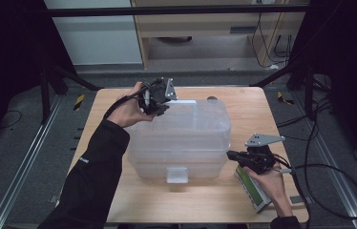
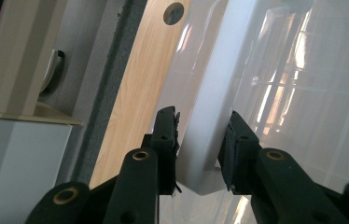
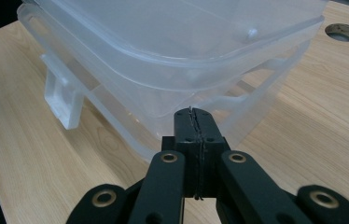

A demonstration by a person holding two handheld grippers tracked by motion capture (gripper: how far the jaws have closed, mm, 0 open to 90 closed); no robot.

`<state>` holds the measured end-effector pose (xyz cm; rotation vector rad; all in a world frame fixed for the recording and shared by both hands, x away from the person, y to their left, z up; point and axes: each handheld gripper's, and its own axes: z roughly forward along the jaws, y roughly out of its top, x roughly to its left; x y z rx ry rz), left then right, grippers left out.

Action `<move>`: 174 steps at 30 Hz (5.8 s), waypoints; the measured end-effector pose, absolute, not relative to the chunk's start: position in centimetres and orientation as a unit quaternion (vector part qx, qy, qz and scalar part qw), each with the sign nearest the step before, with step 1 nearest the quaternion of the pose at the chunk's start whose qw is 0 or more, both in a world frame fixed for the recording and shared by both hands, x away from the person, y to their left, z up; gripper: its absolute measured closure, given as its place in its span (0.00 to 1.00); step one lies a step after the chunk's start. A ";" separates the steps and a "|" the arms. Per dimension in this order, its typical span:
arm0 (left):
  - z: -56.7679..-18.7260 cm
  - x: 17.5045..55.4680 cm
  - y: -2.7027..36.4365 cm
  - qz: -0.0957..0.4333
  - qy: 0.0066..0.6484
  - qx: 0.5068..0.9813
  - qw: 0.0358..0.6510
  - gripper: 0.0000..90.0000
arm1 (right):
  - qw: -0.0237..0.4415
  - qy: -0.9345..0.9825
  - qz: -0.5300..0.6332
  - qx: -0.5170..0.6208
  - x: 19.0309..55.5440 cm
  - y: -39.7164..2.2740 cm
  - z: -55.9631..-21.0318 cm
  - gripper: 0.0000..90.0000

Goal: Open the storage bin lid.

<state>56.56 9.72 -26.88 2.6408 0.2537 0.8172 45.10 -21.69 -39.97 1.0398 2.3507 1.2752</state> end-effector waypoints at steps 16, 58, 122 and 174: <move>-26.9 56.6 9.9 0.282 0.094 0.937 0.186 0.73 | 0.148 0.796 0.460 0.365 45.6 -21.5 -39.5 1.00; -26.1 49.8 23.4 0.297 0.276 0.856 0.321 0.94 | 0.152 0.799 0.453 0.365 45.5 -21.4 -39.5 1.00; -39.0 45.0 24.7 0.215 0.342 0.823 0.399 1.00 | 0.159 0.799 0.450 0.367 45.3 -21.4 -39.5 1.00; -36.0 47.2 24.2 0.239 0.353 0.793 0.435 1.00 | 0.192 0.779 0.477 0.358 47.0 -21.3 -36.5 1.00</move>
